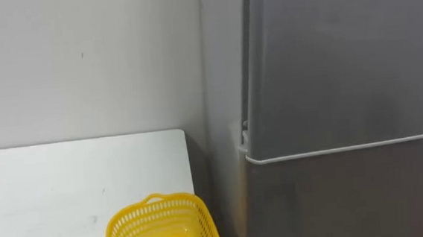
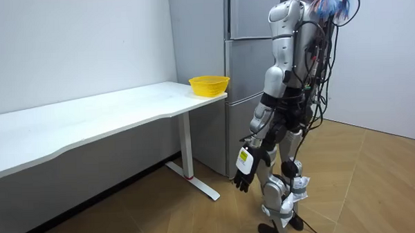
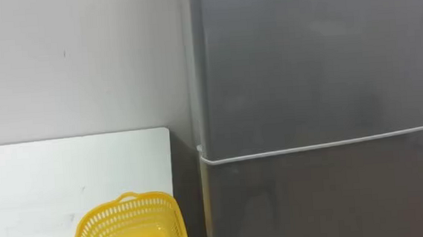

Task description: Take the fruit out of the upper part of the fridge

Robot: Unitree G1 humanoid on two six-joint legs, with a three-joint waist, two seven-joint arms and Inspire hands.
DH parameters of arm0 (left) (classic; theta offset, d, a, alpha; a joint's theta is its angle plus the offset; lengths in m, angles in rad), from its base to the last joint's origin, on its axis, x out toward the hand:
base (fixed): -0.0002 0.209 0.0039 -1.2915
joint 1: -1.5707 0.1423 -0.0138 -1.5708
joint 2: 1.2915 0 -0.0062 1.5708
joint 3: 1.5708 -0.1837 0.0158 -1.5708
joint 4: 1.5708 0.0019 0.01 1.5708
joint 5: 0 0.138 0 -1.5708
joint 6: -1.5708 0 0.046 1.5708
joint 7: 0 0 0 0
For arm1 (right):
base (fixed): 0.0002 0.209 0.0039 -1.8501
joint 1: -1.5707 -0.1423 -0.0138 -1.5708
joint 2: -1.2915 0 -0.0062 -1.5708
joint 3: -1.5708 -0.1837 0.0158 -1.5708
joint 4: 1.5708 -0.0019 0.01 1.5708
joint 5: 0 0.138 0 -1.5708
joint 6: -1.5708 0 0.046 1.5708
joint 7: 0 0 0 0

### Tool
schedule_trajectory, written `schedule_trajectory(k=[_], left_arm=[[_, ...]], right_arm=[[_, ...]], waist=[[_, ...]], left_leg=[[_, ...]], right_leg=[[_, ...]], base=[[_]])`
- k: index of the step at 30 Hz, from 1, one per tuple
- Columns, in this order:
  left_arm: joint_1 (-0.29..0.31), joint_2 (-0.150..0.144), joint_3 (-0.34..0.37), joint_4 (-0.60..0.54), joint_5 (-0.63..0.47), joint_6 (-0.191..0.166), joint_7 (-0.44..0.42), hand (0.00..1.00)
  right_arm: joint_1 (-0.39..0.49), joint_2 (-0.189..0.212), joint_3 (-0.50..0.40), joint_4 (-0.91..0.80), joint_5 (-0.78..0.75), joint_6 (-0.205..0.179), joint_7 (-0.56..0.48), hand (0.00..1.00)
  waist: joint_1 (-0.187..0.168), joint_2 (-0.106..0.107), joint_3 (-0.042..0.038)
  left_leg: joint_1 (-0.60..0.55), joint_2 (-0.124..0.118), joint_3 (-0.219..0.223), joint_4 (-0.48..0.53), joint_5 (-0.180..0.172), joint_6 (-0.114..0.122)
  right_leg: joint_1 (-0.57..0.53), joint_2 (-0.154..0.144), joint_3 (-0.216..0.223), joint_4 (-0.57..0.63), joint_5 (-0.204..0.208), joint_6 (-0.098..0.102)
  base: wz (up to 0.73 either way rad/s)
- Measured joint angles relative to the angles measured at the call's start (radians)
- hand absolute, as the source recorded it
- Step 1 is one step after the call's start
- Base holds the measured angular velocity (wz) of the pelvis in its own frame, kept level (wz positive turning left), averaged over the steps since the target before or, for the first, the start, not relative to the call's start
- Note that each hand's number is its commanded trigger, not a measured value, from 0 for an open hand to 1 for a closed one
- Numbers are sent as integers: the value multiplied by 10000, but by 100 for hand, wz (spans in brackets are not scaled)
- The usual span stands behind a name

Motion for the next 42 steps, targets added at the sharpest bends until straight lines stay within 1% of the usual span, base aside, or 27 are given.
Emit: schedule_trajectory(k=[4, 8, 11, 13, 16, 20, 24, 26, 27, 28, 30, 32, 34, 35, 37, 38, 40, 41, 42], left_arm=[[1, -13, 4, 1, 1, 94, -16, 0], [1, -16, -6, -15, -1, 143, -13, 0], [-1, -30, 51, -25, -33, 151, 6, 0], [-15, -32, 280, 0, -106, 159, 9, 0], [-27, -42, 408, 8, -192, 160, 23, 0], [-12, -57, 419, 59, -237, 160, 75, 0], [-6, -124, 416, 90, -645, 169, 191, 0], [10, -166, 421, 130, -1022, 191, 292, 0], [6, -197, 472, 131, -1327, 209, 345, 0], [-5, -242, 633, 126, -1565, 209, 453, 0], [-16, -242, 744, 126, -2000, 201, 611, 0], [-34, -241, 1037, 134, -2622, 198, 787, 0], [-60, -244, 1458, 130, -3587, 160, 1255, 0], [-61, -256, 1594, 126, -3886, 124, 1408, 0], [-50, -287, 2000, 98, -5082, -32, 2031, 0], [-57, -314, 2215, 5, -5406, -69, 2186, 0], [-29, -353, 2705, -404, -6904, -328, 2744, 0], [-18, -363, 2818, -478, -7146, -395, 2881, 0], [-28, -367, 3010, -551, -7536, -548, 3160, 0]], right_arm=[[54, 46, 43, 39, -600, 380, 10, 0], [-12, 39, 130, 0, -965, 594, -11, 0], [-22, 44, 15, 15, -982, 616, -260, 0], [-28, 32, -90, 38, -977, 623, -359, 0], [-14, 30, -91, 83, -921, 703, -389, 0], [1, 35, -91, 148, -908, 821, -378, 0], [6, 71, -76, 413, -897, 839, -311, 0], [36, 94, -78, 416, -936, 860, -222, 0], [81, 100, -78, 398, -917, 934, -215, 0], [112, 99, -78, 400, -907, 984, -218, 0], [116, 97, -78, 399, -900, 1061, -221, 0], [102, 97, -133, 416, -889, 1061, -223, 0], [121, 98, -180, 467, -882, 1059, -227, 0], [124, 98, -180, 483, -871, 1059, -232, 0], [141, 99, -178, 497, -841, 1059, -353, 0], [171, 101, -182, 498, -826, 1056, -377, 0], [191, 100, -194, 506, -837, 1059, -470, 0], [187, 99, -253, 499, -855, 1056, -502, 0], [186, 100, -421, 491, -855, 1046, -578, 0]], waist=[[-9, 25, 4], [20, 23, 4], [21, 22, 3], [31, 10, 1], [31, 11, 2], [57, -7, 1], [22, -32, -6], [7, -37, -8], [13, -38, -7], [20, -40, -8], [30, -46, -8], [13, -40, -9], [3, -30, -3], [10, -28, -2], [143, -9, -2], [213, -12, 0], [313, -9, -2], [333, -4, -4], [386, 7, -4]], left_leg=[[-28, -25, -148, 45, 3, 5], [-25, -24, -155, 59, 3, 5], [5, -26, -154, 104, 3, 5], [12, -23, -154, 104, 3, 4], [8, -20, -154, 103, 3, 4], [2, -19, -155, 103, 3, 4], [2, -20, -160, 106, 3, 4], [-2, -23, -159, 127, 2, 4], [-7, -25, -165, 137, 2, 4], [-9, -26, -164, 140, 2, 4], [-11, -25, -163, 141, 2, 4], [2, -25, -169, 140, 2, 4], [47, -37, -225, 130, 2, 4], [71, -39, -231, 121, 3, 4], [203, -42, -203, 37, 2, 4], [237, -41, -204, 34, 2, 5], [236, -49, -261, 24, 2, 4], [238, -52, -267, 30, 2, 5], [252, -56, -269, 46, 2, 5]], right_leg=[[24, -18, -93, 14, -22, -4], [23, -17, -92, 23, -29, -9], [22, -17, -81, 23, -29, -9], [23, -13, -78, 24, -29, -9], [21, -13, -83, 27, -33, -15], [21, -15, -90, 31, -39, -14], [28, -20, -102, 22, -43, -11], [33, -24, -103, 25, -44, -11], [32, -29, -110, 27, -45, -12], [31, -32, -108, 31, -48, -10], [31, -33, -109, 32, -49, -9], [57, -36, -127, 33, -48, -9], [104, -48, -187, 33, -48, -9], [124, -49, -193, 32, -48, -9], [212, -50, -170, 60, -84, -5], [206, -49, -170, 64, -85, -7], [209, -62, -238, 93, -86, -9], [209, -66, -243, 108, -87, -10], [205, -75, -242, 165, -101, -11]], base=[[6], [0], [0], [0], [0], [0], [0], [0], [0], [0], [0], [0], [6], [3], [-2], [0], [5], [4], [0]])
